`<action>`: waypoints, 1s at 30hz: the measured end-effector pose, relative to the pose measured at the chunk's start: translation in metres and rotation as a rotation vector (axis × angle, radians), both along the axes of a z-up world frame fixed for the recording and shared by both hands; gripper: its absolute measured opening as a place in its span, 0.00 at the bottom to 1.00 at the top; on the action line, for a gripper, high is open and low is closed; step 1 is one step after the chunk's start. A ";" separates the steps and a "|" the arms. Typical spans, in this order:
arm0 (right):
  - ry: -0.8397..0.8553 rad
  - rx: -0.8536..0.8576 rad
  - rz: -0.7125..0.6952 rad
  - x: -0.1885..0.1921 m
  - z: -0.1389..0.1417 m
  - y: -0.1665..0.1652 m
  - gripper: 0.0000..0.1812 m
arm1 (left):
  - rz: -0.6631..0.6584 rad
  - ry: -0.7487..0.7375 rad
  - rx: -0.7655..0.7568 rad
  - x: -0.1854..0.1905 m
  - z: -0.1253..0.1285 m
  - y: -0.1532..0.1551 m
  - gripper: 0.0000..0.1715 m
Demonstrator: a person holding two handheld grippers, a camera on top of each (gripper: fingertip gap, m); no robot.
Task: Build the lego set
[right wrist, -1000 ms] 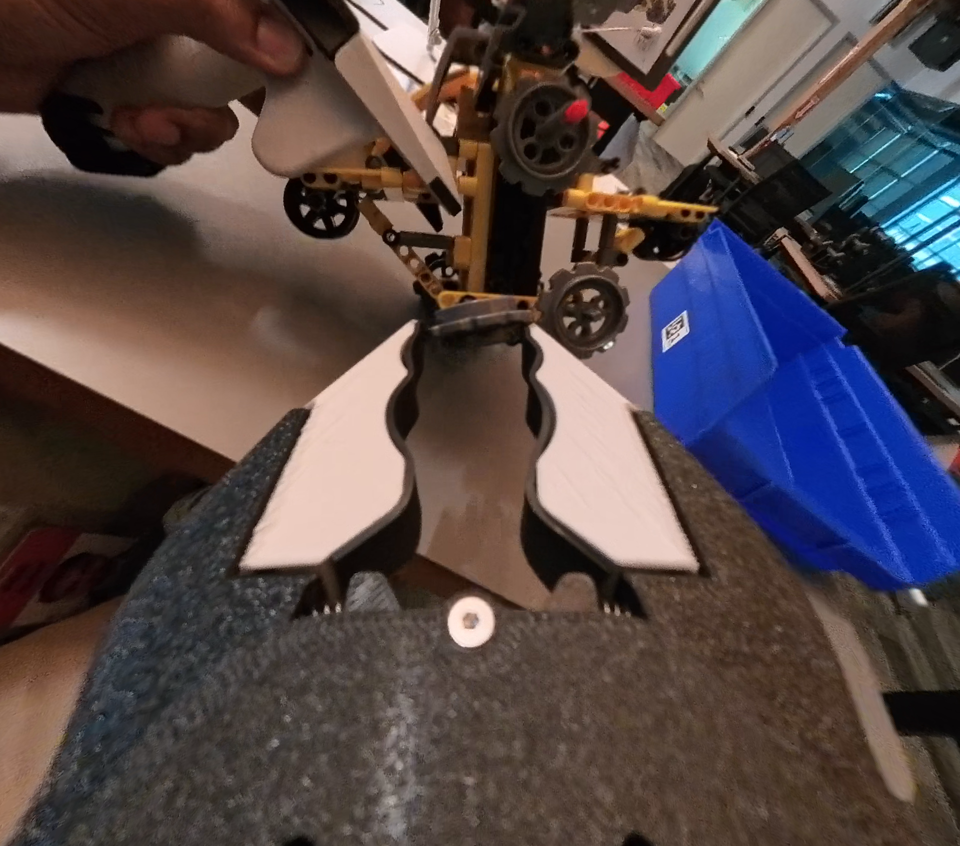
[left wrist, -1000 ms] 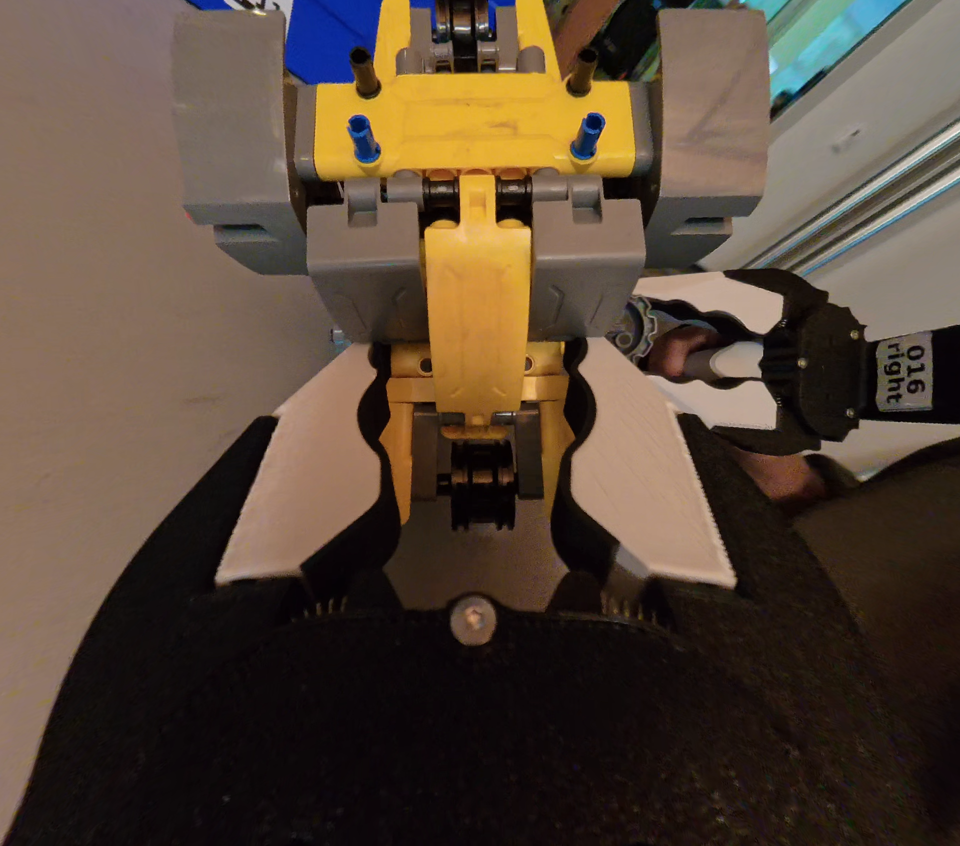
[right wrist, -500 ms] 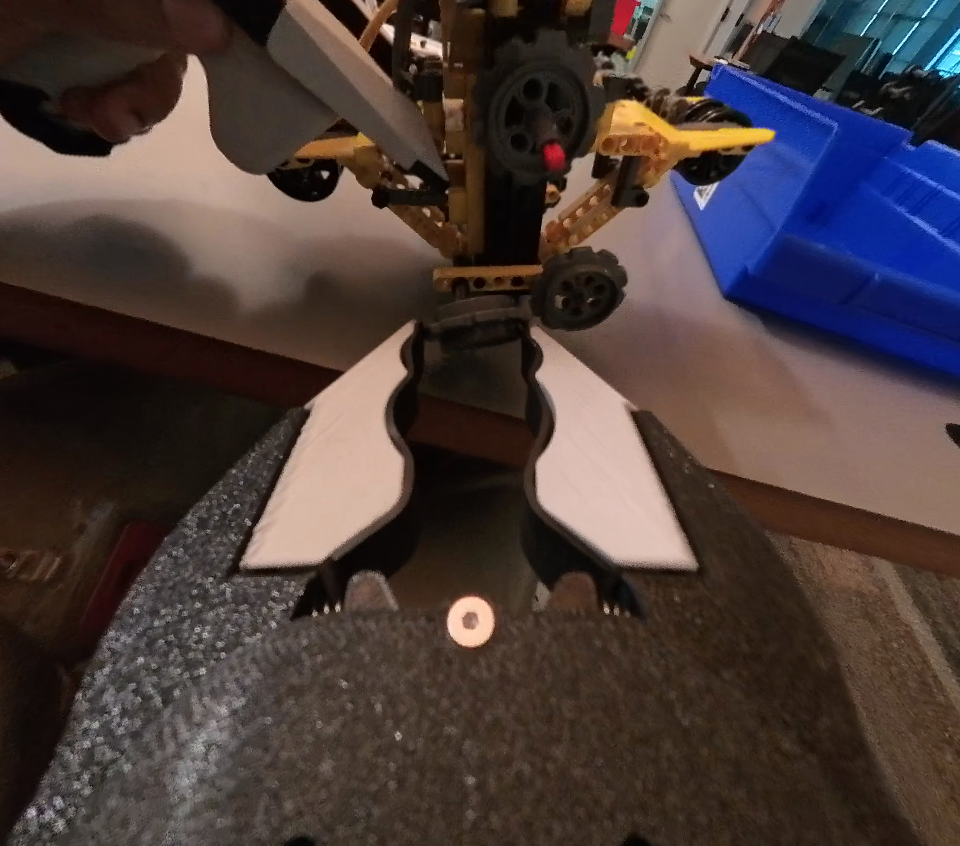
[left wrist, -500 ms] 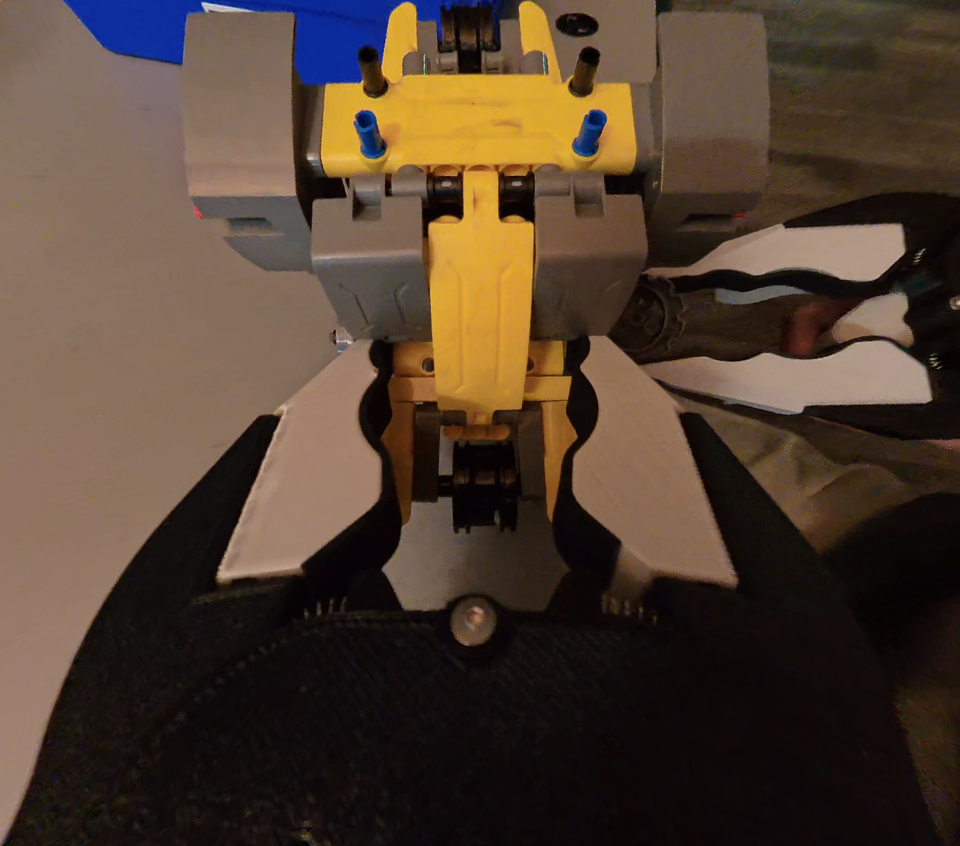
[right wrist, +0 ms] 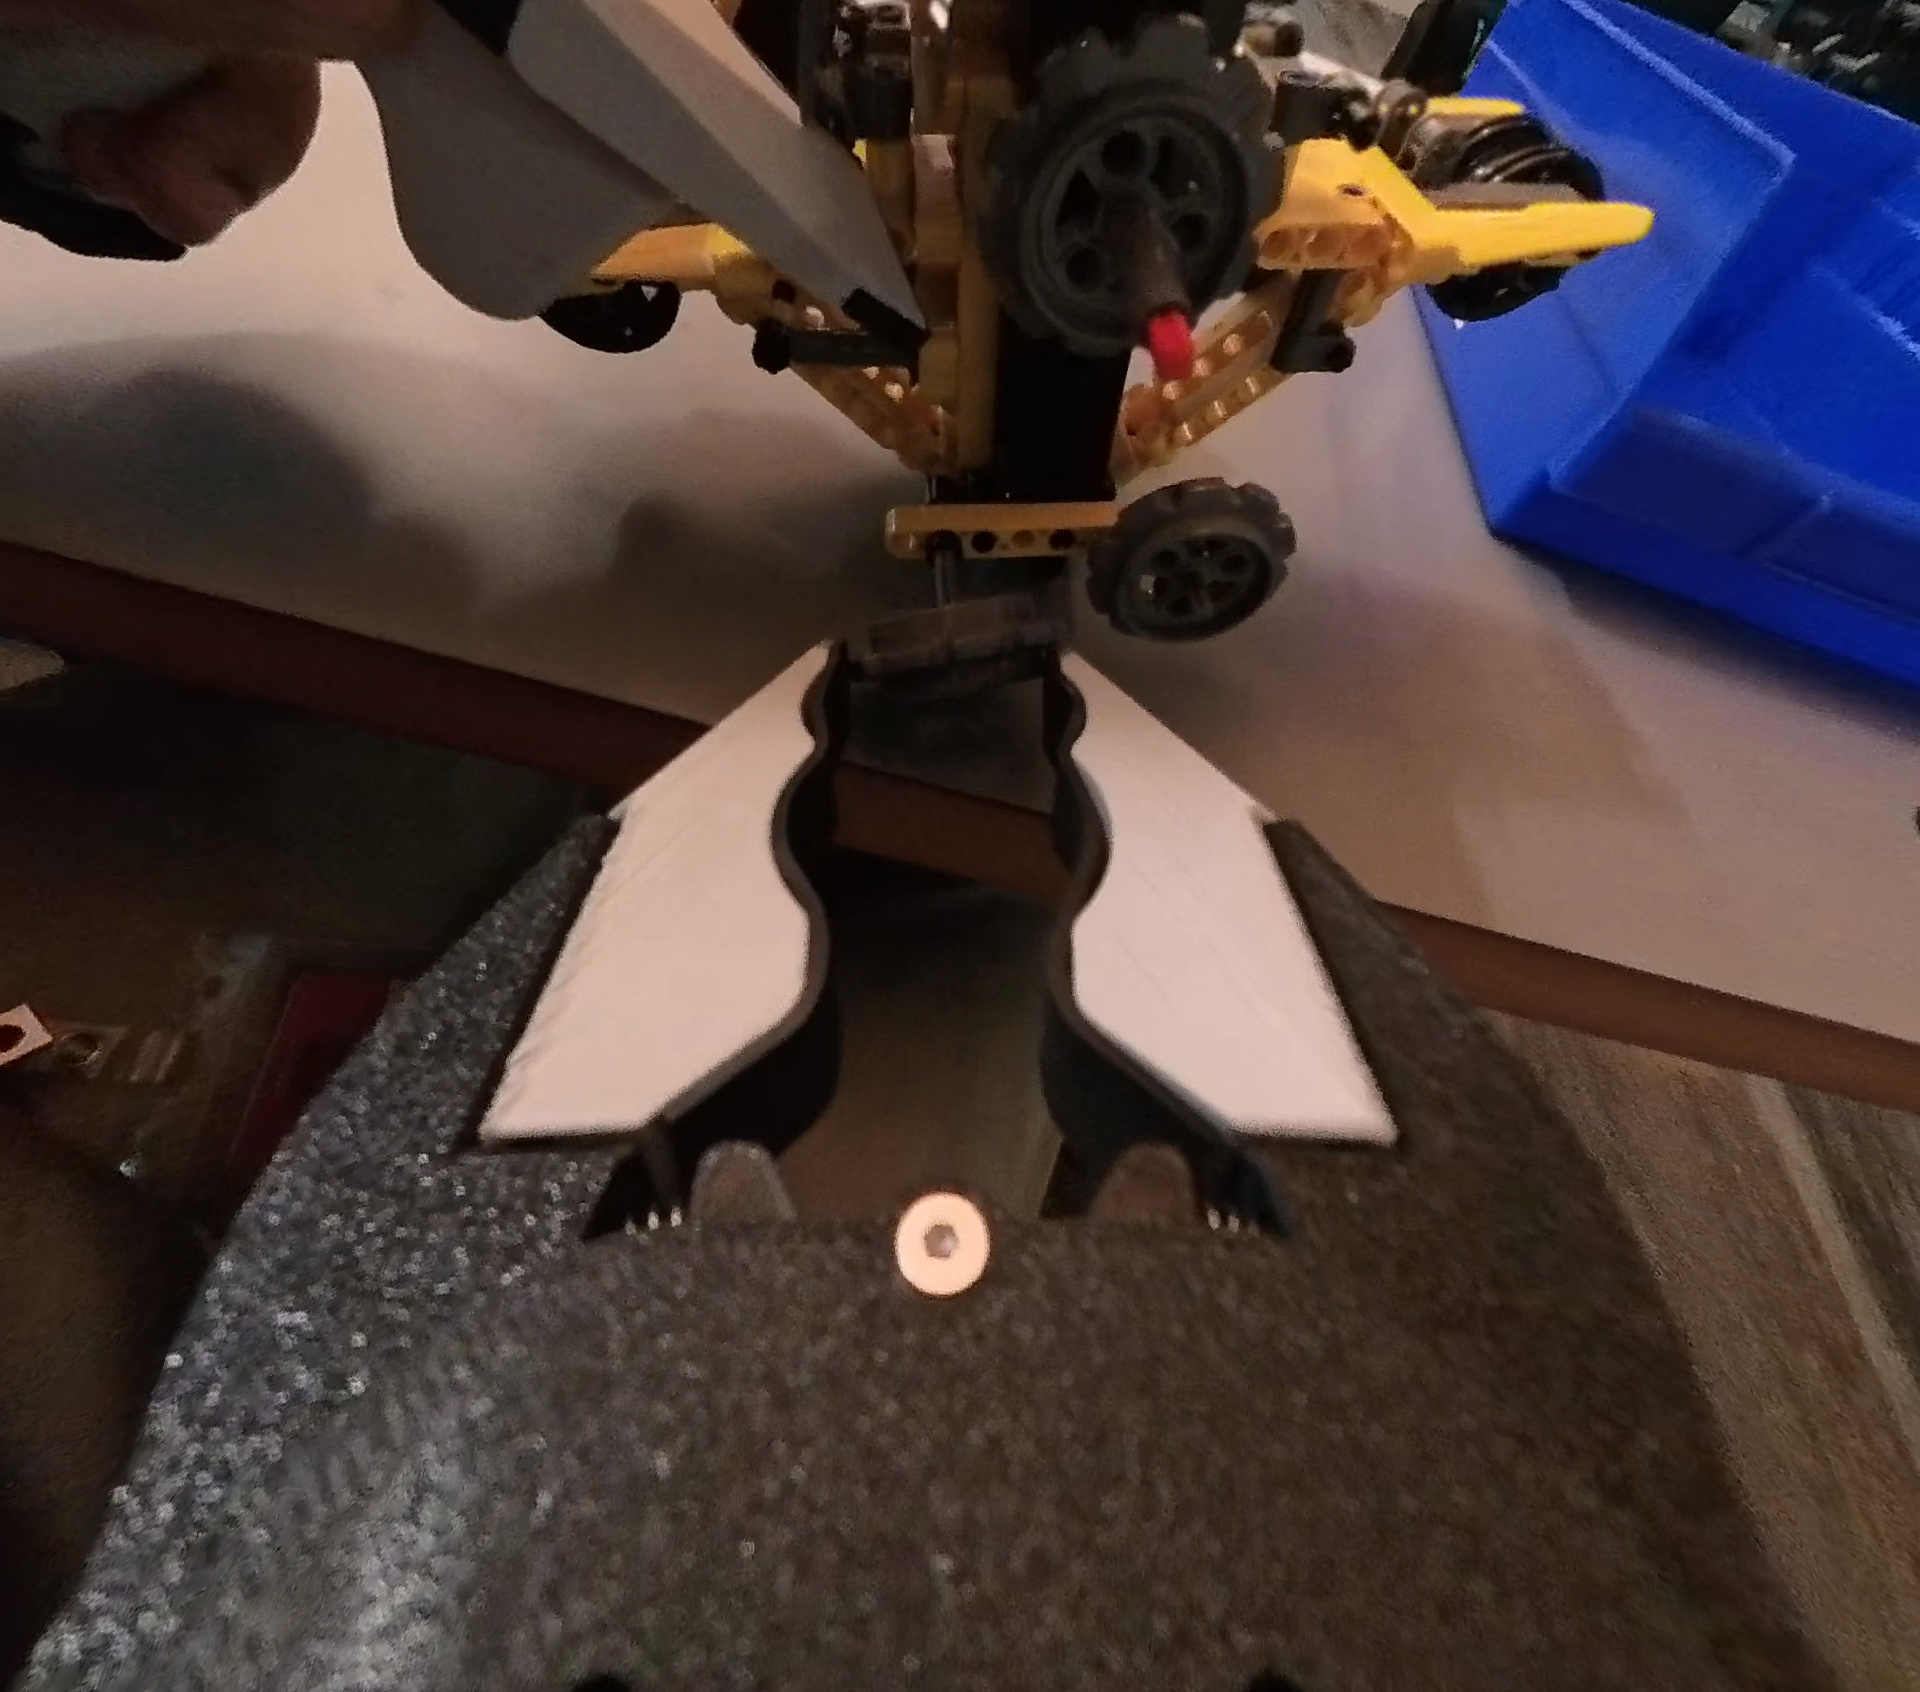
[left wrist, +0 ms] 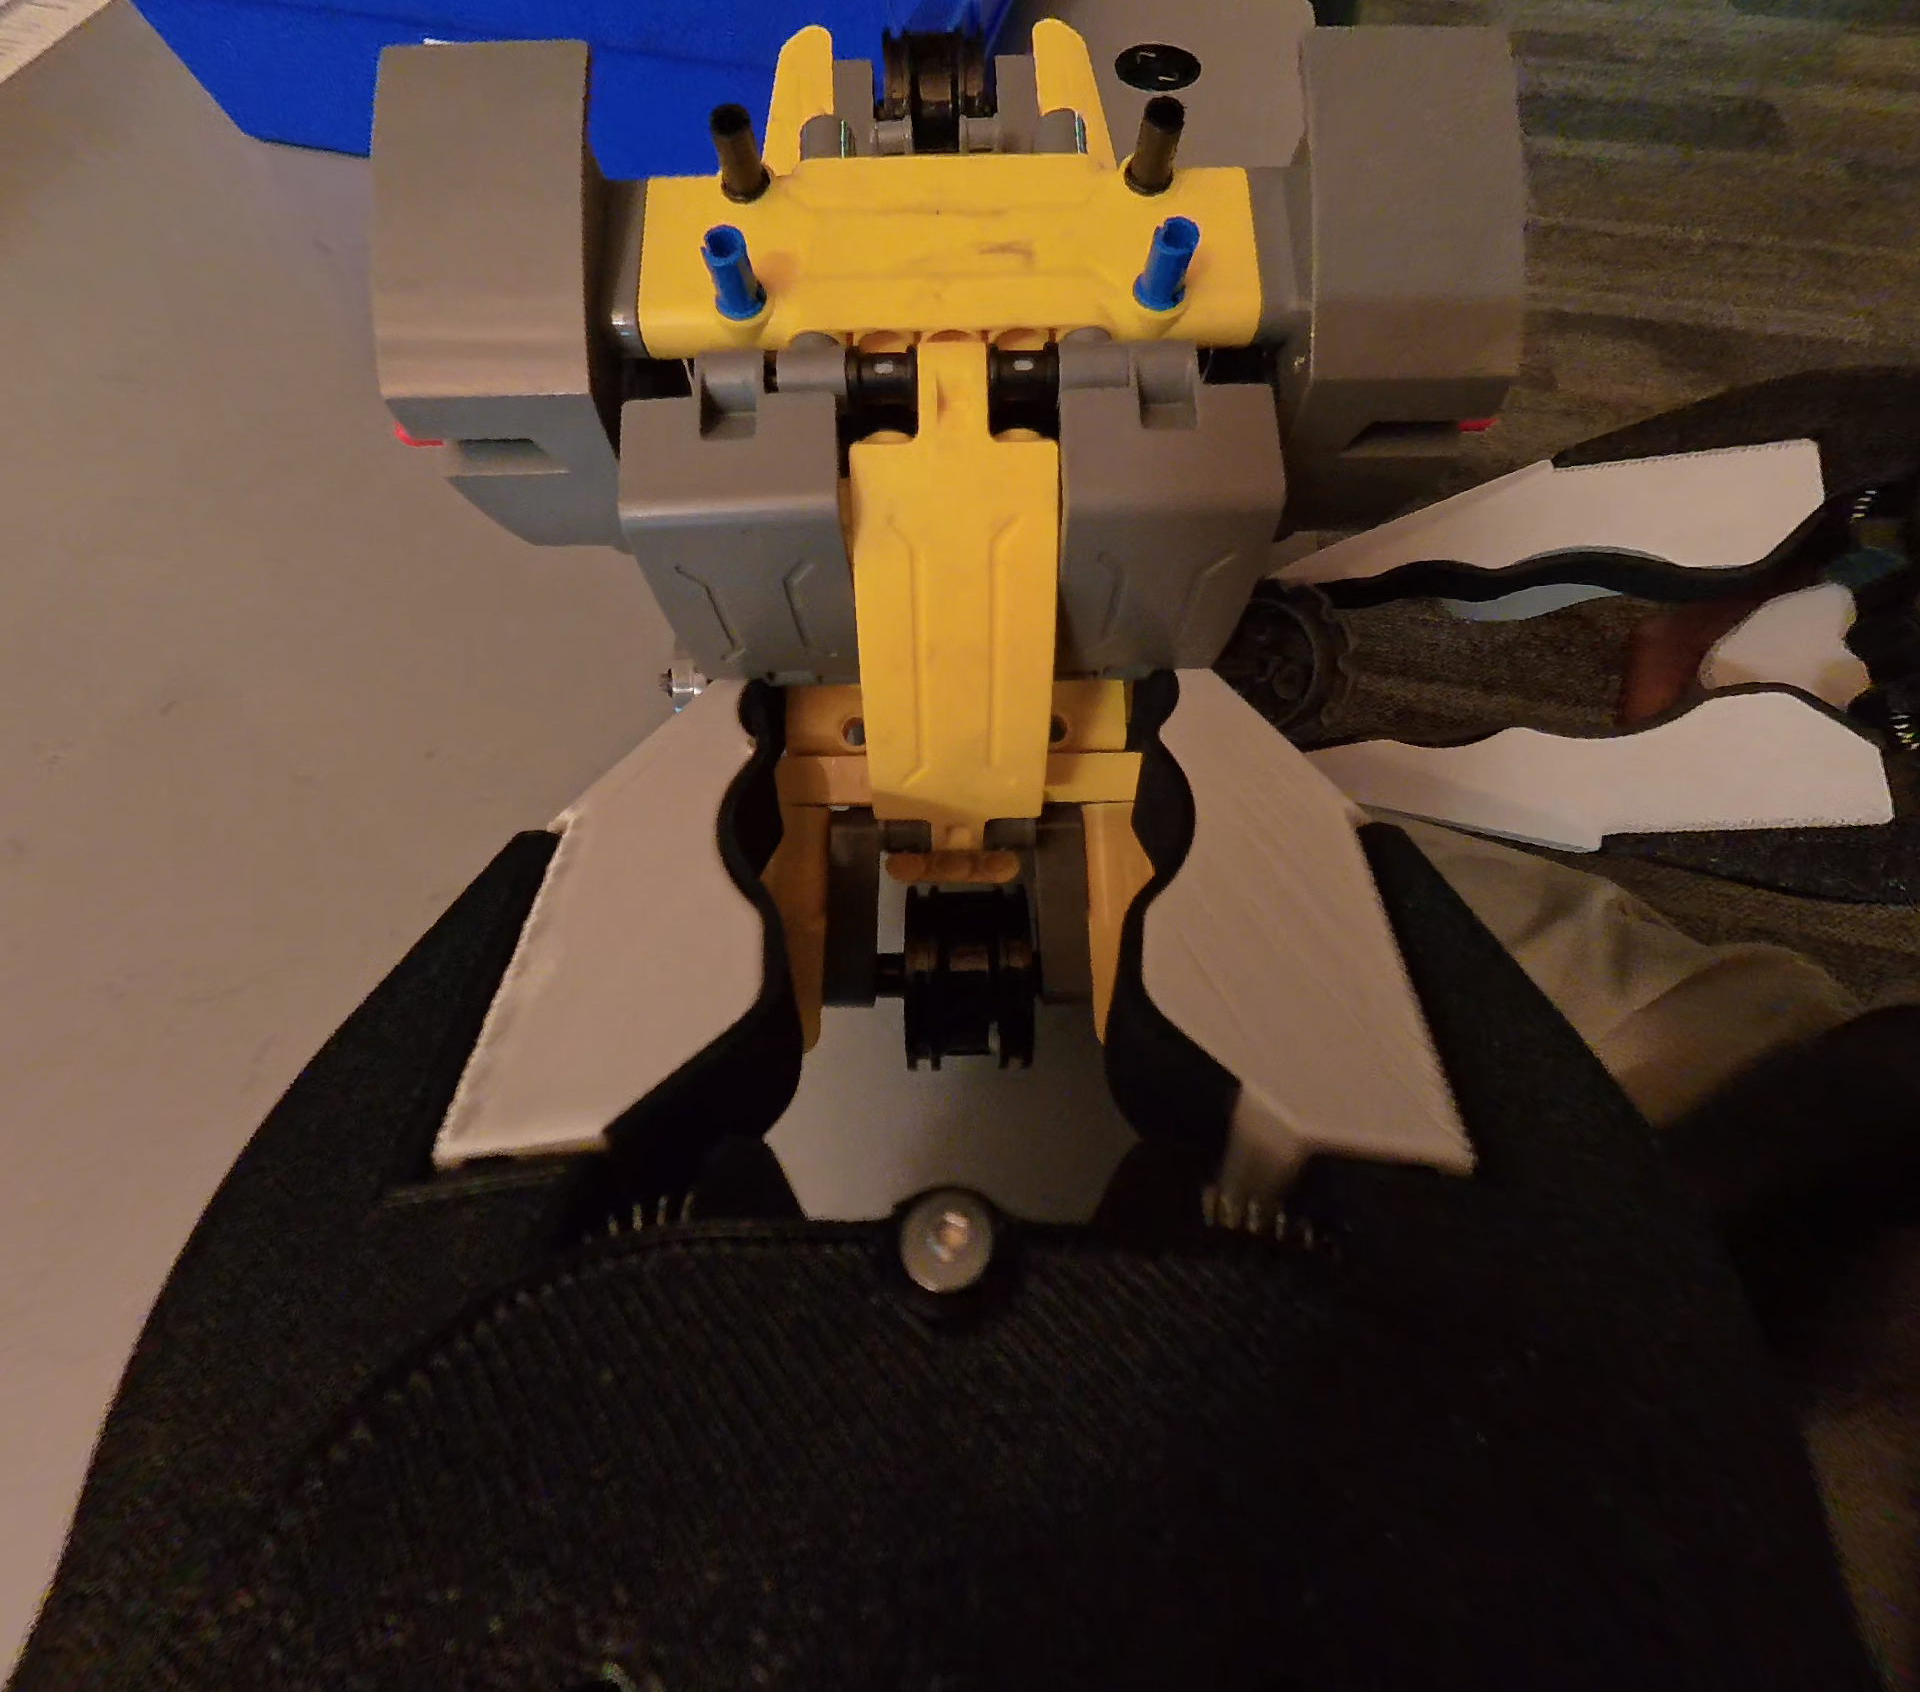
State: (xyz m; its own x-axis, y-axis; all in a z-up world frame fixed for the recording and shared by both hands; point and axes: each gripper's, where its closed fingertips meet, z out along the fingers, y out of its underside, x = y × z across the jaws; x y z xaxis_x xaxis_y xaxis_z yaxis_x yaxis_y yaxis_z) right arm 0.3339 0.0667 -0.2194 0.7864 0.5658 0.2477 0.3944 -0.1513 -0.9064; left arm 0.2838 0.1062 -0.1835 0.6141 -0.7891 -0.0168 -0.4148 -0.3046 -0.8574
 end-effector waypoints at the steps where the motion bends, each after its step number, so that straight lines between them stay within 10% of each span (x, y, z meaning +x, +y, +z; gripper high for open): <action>1: -0.008 -0.008 -0.005 0.000 0.000 0.000 0.21 | 0.001 0.001 0.003 0.000 0.000 0.000 0.37; 30: 0.131 -0.175 0.028 0.005 -0.010 -0.015 0.22 | 0.003 0.005 0.042 -0.001 0.000 -0.002 0.37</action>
